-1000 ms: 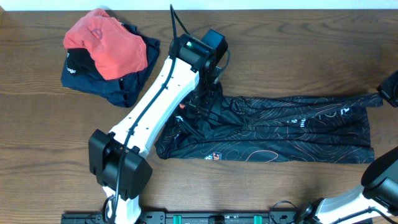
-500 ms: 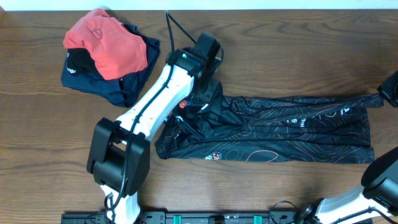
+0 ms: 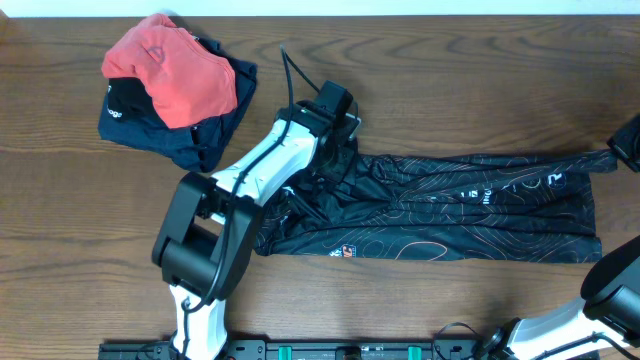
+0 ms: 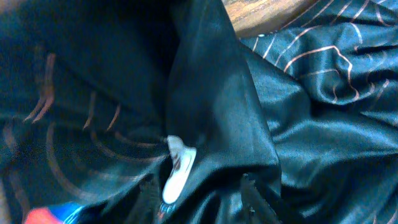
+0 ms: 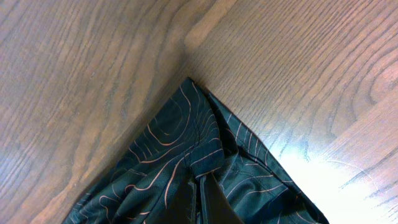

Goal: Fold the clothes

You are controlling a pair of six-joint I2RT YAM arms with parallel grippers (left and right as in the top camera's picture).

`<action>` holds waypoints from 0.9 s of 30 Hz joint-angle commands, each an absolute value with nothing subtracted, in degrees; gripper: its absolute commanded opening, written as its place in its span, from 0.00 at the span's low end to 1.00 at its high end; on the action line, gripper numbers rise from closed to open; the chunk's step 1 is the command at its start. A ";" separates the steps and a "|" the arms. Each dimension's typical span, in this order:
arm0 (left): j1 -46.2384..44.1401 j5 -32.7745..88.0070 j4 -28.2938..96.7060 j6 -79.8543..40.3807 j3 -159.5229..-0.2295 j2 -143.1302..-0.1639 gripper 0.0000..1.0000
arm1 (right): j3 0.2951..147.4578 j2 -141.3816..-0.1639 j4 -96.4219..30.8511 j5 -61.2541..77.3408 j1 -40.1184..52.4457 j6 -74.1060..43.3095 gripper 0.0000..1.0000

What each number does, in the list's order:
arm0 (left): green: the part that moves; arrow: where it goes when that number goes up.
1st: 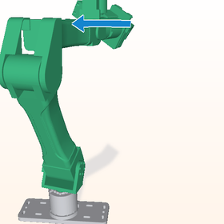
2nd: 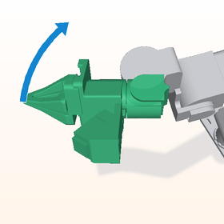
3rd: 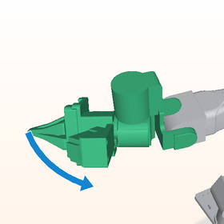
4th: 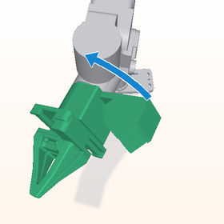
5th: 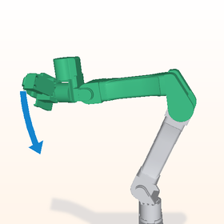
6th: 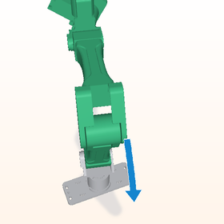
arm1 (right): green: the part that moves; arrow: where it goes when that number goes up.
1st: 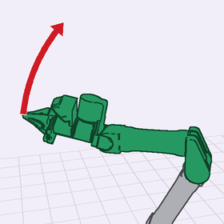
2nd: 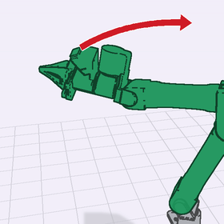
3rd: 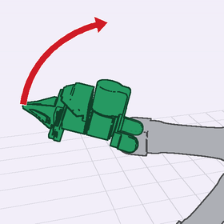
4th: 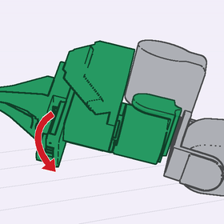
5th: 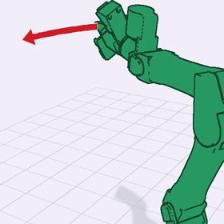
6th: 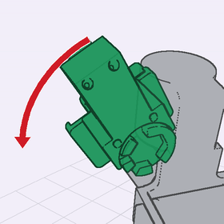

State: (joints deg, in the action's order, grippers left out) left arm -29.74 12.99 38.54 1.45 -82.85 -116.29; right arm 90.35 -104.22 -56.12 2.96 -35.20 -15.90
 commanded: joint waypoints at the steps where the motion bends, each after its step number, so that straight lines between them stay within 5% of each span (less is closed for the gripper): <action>1: -29.69 14.76 37.10 1.74 -82.61 -117.80 0.39 | 90.74 -103.22 -56.01 2.37 -35.73 -15.86 0.01; 4: -29.69 14.74 35.38 1.74 -82.61 -118.54 0.36 | 90.74 -103.22 -56.01 2.37 -35.73 -16.14 0.01; 10: -29.63 13.87 35.07 2.74 -82.61 -118.96 0.07 | 90.74 -103.22 -56.03 2.39 -35.73 -16.29 0.01; 27: -26.37 9.82 46.15 2.79 -86.72 -105.21 0.06 | 90.74 -103.22 -56.03 2.37 -35.73 -16.32 0.01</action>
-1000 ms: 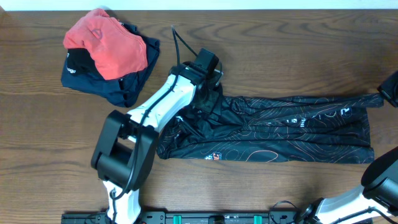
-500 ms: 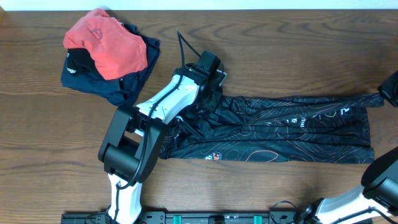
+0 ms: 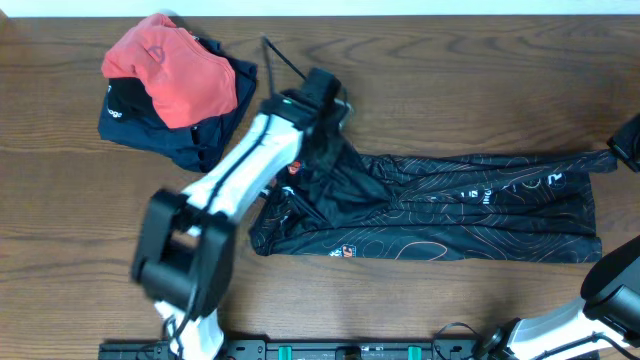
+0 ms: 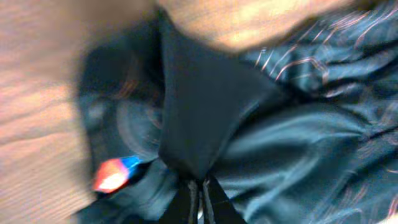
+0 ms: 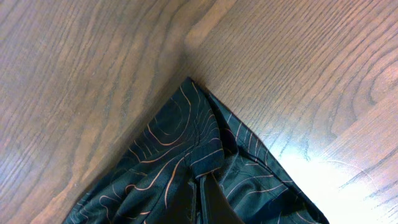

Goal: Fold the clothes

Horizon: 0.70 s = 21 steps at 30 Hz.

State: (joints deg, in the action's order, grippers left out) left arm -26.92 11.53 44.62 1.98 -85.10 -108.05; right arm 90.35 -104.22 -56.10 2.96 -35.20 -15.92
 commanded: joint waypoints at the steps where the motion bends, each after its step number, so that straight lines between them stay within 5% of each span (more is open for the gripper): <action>1: -26.37 9.82 47.42 2.79 -86.72 -104.92 0.06 | 90.74 -103.22 -56.03 2.37 -35.73 -16.32 0.01; 21: -26.37 9.58 64.58 2.79 -86.48 -104.81 0.09 | 90.74 -103.22 -58.13 0.23 -35.73 -16.23 0.03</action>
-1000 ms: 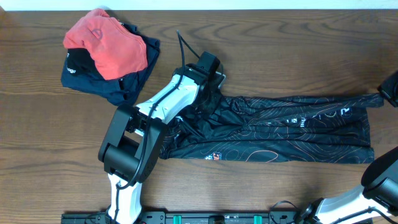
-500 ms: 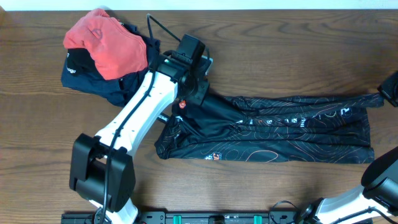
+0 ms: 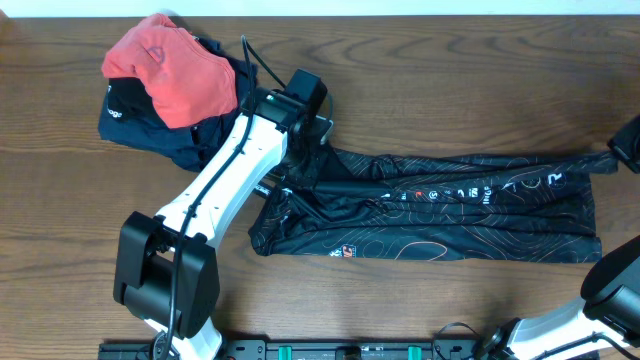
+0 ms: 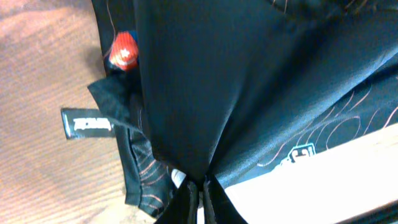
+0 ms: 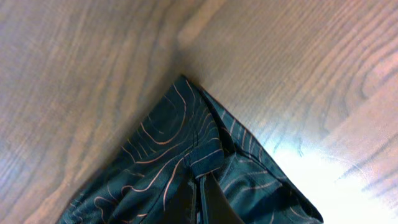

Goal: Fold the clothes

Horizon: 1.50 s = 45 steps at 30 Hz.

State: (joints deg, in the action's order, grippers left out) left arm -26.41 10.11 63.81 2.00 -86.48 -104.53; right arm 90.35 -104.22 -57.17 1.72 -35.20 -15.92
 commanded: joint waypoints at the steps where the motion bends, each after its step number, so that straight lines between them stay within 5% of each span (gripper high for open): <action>1: -26.37 9.58 64.97 2.79 -86.48 -104.81 0.12 | 90.74 -103.22 -59.22 -0.32 -35.73 -16.08 0.04; 9: -26.37 9.54 67.24 2.79 -86.48 -104.81 0.22 | 90.74 -103.22 -68.20 -10.63 -35.75 -15.88 0.13; 13: -26.37 9.39 67.22 2.79 -86.48 -104.81 0.26 | 90.43 -103.22 -68.79 -12.36 -36.49 -17.93 0.45; 14: -26.37 9.39 67.24 2.76 -86.48 -104.81 0.27 | 90.02 -103.22 -68.69 -13.37 -36.88 -19.14 0.60; 17: -26.37 9.41 67.22 2.76 -86.48 -104.81 0.35 | 88.58 -103.24 -67.02 -13.89 -38.79 -22.35 0.70; 26: -26.37 9.45 67.59 2.46 -87.35 -104.73 0.41 | 78.19 -103.33 -50.39 11.31 -44.10 -7.68 0.65; 32: -26.35 9.82 69.78 1.69 -90.74 -102.26 0.45 | 74.39 -105.82 -42.02 12.99 -44.07 1.32 0.68; 45: -26.37 9.80 69.80 1.72 -91.44 -88.55 0.62 | 74.37 -115.02 -45.32 6.44 -43.86 7.88 0.71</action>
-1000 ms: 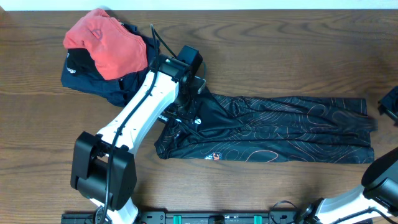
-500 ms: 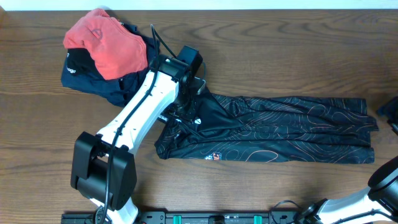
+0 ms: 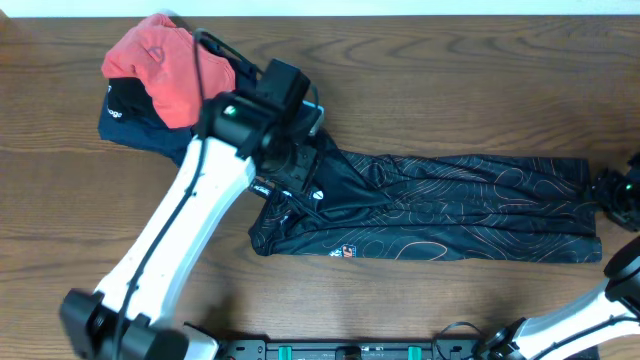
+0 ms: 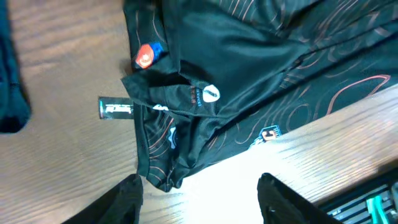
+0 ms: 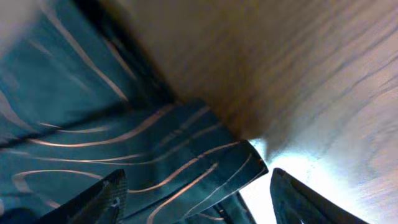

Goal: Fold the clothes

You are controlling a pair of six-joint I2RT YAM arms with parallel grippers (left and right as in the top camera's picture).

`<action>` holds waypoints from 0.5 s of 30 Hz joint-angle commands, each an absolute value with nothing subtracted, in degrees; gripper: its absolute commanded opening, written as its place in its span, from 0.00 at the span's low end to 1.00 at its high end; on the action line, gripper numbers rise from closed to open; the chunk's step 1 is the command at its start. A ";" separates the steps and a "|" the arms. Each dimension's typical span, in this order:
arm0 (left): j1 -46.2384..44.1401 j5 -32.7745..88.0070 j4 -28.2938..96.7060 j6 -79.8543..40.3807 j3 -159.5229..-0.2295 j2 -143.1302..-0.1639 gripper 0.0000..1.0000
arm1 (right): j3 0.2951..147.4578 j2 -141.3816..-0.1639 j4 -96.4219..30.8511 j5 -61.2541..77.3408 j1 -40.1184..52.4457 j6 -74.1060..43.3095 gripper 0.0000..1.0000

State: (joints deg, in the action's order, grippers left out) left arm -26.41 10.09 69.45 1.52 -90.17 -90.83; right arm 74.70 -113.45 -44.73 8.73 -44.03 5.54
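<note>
A black garment (image 3: pixel 450 205) with copper contour lines lies stretched left to right across the wooden table. Its waist end, with a white label and a red badge (image 4: pixel 144 56), is bunched at the left. My left gripper (image 4: pixel 200 186) hangs open above that end, its fingers clear of the cloth; in the overhead view the left gripper (image 3: pixel 298 158) is over the garment's top left part. My right gripper (image 5: pixel 196 190) is open at the garment's far right corner (image 5: pixel 205 162), which lies between its fingers; overhead the right gripper (image 3: pixel 612 187) sits at the frame's right edge.
A pile of clothes (image 3: pixel 170 85), red on top of dark navy, lies at the back left, close to the left arm's wrist. A dark rail (image 3: pixel 330 350) runs along the table's front edge.
Both grippers have opened and let go of the garment. The left gripper now stands higher above the waist end. The garment's right corner lies slack on the table, a little further left.
The left gripper was open, pressed into the garment's left end, while the right held the far right corner. The left then shut on a fold and stood further back-left, then near the pile with the cloth taut. Now both are open and the garment lies stretched out.
</note>
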 commanded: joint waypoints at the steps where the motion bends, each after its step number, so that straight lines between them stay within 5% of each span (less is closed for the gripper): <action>1: -26.37 9.80 69.80 1.74 -91.44 -87.94 0.62 | 74.37 -115.37 -45.67 6.42 -43.81 7.88 0.70; 15: -26.35 7.84 69.38 1.96 -91.42 -85.93 0.66 | 74.22 -115.85 -49.32 11.20 -43.62 8.21 0.06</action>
State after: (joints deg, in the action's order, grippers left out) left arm -26.41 9.45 69.19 1.54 -90.19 -86.24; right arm 74.63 -114.80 -48.80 10.26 -44.01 8.14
